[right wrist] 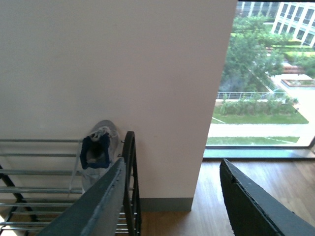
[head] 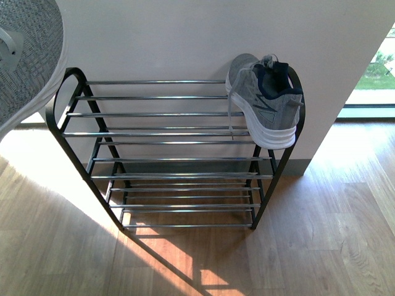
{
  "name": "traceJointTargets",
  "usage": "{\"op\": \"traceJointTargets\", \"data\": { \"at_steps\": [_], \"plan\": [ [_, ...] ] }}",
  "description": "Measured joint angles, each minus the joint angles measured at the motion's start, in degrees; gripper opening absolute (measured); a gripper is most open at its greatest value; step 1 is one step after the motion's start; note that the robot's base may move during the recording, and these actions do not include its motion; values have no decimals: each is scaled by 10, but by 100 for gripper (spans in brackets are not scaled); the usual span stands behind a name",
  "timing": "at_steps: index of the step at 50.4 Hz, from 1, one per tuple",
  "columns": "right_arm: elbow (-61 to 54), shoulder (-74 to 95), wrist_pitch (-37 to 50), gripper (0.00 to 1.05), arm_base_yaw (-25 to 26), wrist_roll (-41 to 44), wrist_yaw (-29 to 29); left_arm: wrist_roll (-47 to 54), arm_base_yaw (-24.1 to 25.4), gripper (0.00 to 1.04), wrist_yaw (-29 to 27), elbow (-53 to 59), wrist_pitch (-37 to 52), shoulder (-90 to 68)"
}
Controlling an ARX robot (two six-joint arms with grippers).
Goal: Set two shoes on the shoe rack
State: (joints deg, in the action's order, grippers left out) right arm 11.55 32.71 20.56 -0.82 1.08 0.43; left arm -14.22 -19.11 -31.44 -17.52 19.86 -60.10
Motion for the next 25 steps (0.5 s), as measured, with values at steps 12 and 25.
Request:
{"op": "traceJointTargets", "data": {
  "at_steps": [12,25],
  "plan": [
    [-47,-57,-6,9,6,-3,-4,0,0,2,2,0,0,0],
    [-74,-107,-30,1,6,-5,-4,-15,-34,2,54,-54,14,-81]
  ]
}}
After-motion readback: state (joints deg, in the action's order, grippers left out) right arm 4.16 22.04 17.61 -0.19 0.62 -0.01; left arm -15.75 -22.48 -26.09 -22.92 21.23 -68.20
